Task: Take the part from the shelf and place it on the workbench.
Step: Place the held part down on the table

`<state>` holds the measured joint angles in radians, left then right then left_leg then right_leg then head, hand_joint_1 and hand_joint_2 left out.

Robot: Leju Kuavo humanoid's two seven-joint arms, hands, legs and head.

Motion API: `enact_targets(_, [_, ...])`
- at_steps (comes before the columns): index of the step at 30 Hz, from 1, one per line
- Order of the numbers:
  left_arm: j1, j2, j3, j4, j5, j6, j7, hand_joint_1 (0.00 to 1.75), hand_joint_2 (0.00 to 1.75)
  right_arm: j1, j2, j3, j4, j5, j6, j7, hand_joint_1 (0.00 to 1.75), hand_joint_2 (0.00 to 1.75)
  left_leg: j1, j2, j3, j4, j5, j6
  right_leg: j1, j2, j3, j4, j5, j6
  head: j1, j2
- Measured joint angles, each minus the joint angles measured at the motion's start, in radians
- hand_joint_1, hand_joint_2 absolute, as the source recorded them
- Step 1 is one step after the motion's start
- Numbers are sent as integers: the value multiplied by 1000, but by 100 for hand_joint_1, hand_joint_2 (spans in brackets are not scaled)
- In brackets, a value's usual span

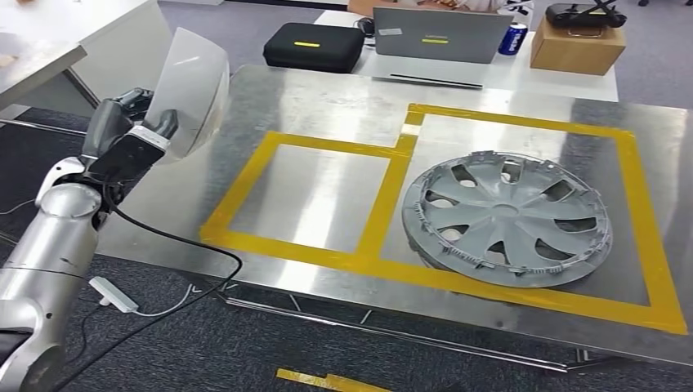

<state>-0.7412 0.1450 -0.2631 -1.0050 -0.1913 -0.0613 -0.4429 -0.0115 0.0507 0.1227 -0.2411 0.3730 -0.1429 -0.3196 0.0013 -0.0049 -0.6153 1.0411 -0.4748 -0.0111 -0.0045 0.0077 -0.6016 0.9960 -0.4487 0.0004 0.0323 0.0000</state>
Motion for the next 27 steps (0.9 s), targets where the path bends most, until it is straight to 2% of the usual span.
enact_targets(1, [-2, 2, 0, 5, 0, 1, 0, 175, 175, 0, 0, 0, 0, -1, 0, 0, 0, 0, 1, 0, -20, 46, -28, -4, -1, 0, 1, -2, 1, -3, -1, 0])
enact_targets(3, [-2, 4, 1, 18, -2, 2, 0, 175, 175, 2, -1, 0, 0, -4, -1, 0, 0, 0, 4, 0, -80, 174, -87, -11, -1, 0, 1, -2, 0, -7, -3, 0])
enact_targets(4, [0, 5, 1, 24, -3, 3, 0, 175, 175, 3, -1, 0, 0, -4, -1, 0, 0, 0, 5, 0, -103, 220, -99, -13, -1, 0, 2, -1, 0, -7, -3, 0])
enact_targets(5, [1, 5, 1, 29, -5, 3, 0, 175, 175, 5, -1, 0, 0, -5, -1, 0, 0, 0, 6, 0, -111, 233, -92, -14, -1, 0, 2, 0, -1, -7, -3, 0])
enact_targets(6, [2, 6, 1, 33, -6, 3, 0, 175, 175, 6, -1, 0, 0, -5, -1, -1, 0, 0, 8, 0, -101, 211, -67, -15, -1, -1, 2, 1, -1, -6, -3, 0])
enact_targets(8, [-1, 6, 2, 37, -7, 4, 0, 175, 175, 7, -1, 0, 0, -6, -1, -1, 0, 0, 10, 1, -44, 93, 1, -12, -1, 0, 3, 4, -4, -2, -3, 0])
enact_targets(9, [-3, 6, 2, 38, -7, 4, 0, 175, 175, 6, -1, 0, 0, -6, -1, -1, 0, 0, 10, 1, -15, 34, 20, -9, 1, 0, 2, 7, -5, 1, -3, 0])
enact_targets(11, [-6, 6, 2, 41, -7, 5, 0, 175, 175, 7, -1, 0, 0, -7, -1, -2, 0, 0, 6, 2, 10, -21, 26, 1, 3, 0, -3, 11, -7, 11, -2, 0])
enact_targets(14, [-7, 5, 3, 45, -7, 7, 0, 175, 175, 9, -3, 0, 0, -10, -2, -3, 0, 0, 6, 2, 11, -29, 27, 19, 1, -1, -13, 18, -13, 27, -1, 0])
enact_targets(16, [-8, 4, 3, 46, -7, 8, 0, 175, 175, 9, -6, 0, 0, -12, -3, -4, 0, 0, 9, 2, 13, -33, 30, 31, -1, -2, -48, 86, -53, 35, 3, 0])
enact_targets(18, [-8, 2, 4, 48, -7, 8, 0, 175, 175, 10, -7, 0, 0, -13, -3, -5, 0, 0, 8, 2, 13, -33, 29, 36, -3, -2, -112, 221, -112, 41, 6, 0])
enact_targets(19, [-7, 2, 4, 49, -7, 8, 0, 175, 175, 11, -7, 0, 0, -13, -3, -5, 0, 0, 7, 2, 12, -32, 29, 37, -3, -2, -139, 275, -129, 42, 6, 0])
enact_targets(20, [-5, 2, 4, 51, -7, 9, 0, 175, 175, 12, -7, 0, 0, -14, -3, -5, 0, 0, 6, 2, 12, -32, 29, 37, -4, -2, -152, 298, -128, 42, 6, 0])
enact_targets(21, [-4, 1, 4, 53, -7, 9, 0, 175, 175, 12, -8, 0, 0, -14, -3, -5, 0, 0, 5, 1, 13, -32, 29, 37, -4, -2, -144, 278, -108, 41, 6, 0])
enact_targets(23, [-4, 2, 5, 56, -7, 9, 0, 175, 175, 12, -10, 0, 0, -15, -4, -6, 0, 0, 5, 0, 15, -31, 27, 34, -4, -2, -82, 150, -44, 35, 6, 0])
enact_targets(24, [-4, 2, 6, 56, -7, 10, 0, 175, 175, 11, -11, 0, 0, -16, -5, -6, 0, 0, 3, 0, 14, -30, 26, 31, -3, -2, -46, 83, -22, 32, 6, 0])
enact_targets(25, [-4, 3, 8, 57, -7, 10, -1, 175, 175, 11, -12, 0, 0, -16, -6, -7, 0, 0, 1, 0, 13, -29, 25, 27, -2, -2, -21, 39, -12, 28, 5, 0])
enact_targets(27, [-2, 5, 10, 60, -6, 7, -4, 175, 175, 13, -13, 0, 0, -16, -7, -8, 0, 0, -1, 0, 10, -28, 27, 18, 2, -1, -5, 14, -12, 22, 4, 0])
